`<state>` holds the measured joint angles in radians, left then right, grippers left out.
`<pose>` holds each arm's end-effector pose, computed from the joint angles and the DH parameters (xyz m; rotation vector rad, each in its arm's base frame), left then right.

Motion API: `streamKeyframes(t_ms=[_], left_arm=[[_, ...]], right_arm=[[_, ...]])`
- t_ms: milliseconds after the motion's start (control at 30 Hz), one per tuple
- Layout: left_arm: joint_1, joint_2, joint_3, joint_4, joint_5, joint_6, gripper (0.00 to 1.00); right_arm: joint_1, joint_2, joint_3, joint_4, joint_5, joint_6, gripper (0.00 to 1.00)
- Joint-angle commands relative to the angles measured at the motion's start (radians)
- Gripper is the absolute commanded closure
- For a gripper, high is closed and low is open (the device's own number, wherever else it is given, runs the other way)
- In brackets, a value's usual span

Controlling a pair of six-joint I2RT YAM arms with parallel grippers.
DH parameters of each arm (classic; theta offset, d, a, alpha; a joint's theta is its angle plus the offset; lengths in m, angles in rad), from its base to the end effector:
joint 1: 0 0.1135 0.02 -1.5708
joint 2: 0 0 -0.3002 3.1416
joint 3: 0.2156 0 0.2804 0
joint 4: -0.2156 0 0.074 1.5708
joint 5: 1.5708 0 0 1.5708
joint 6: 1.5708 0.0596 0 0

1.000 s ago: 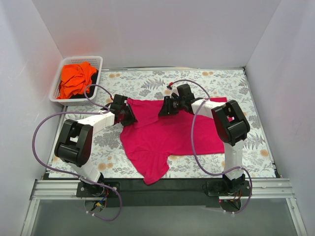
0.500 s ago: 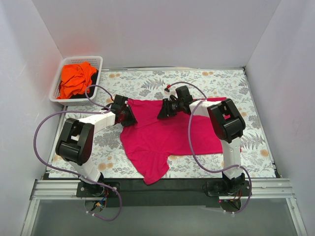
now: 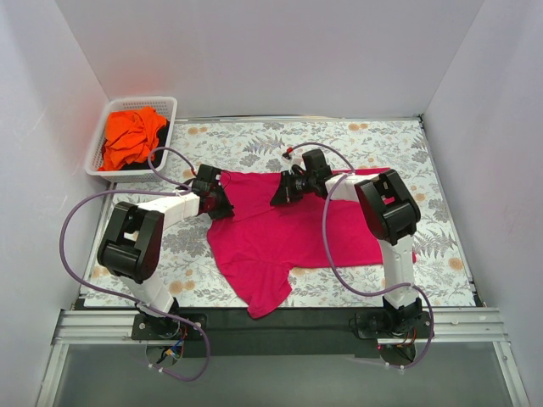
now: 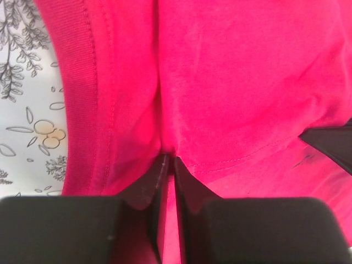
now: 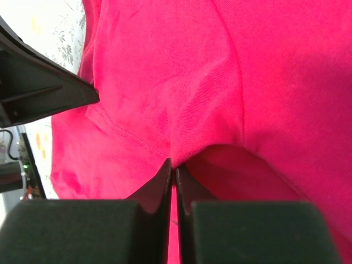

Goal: Fold and stack the t-shirts
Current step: Fold the tshirt

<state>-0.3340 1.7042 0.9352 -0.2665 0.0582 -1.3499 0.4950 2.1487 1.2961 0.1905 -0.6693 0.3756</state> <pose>0.3452 -0.1234 0.1488 -1.3239 2.4237 -0.6185 0.4265 0.2723 0.1239 -0.5292 2.2815 1.2036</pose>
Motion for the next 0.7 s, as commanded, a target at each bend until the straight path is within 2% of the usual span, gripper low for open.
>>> streamKeyframes(t_ms=[0,33,133,533,633,667], left_arm=[[-0.002,-0.04,0.017,-0.033,-0.032,0.002,0.92],[-0.002,-0.051,0.027,-0.037,-0.032,-0.002,0.96],[-0.002,-0.075,0.037,-0.06,-0.028,-0.02,1.0],[-0.002,-0.123,0.004,-0.138,-0.021,-0.095,1.0],[-0.002,-0.126,-0.021,-0.132,-0.026,-0.12,0.94],[-0.002,-0.129,-0.022,-0.129,-0.038,-0.124,0.89]], right_arm=[[0.001,-0.062,0.002,0.012,0.0,0.04,0.93],[-0.001,-0.075,0.0,0.001,0.0,0.058,0.94],[-0.003,-0.095,0.003,-0.049,0.01,0.098,0.96],[-0.004,-0.089,0.022,-0.238,0.086,0.175,0.97],[-0.004,-0.073,0.028,-0.255,0.077,0.154,0.87],[-0.006,-0.073,0.041,-0.261,0.077,0.143,0.82]])
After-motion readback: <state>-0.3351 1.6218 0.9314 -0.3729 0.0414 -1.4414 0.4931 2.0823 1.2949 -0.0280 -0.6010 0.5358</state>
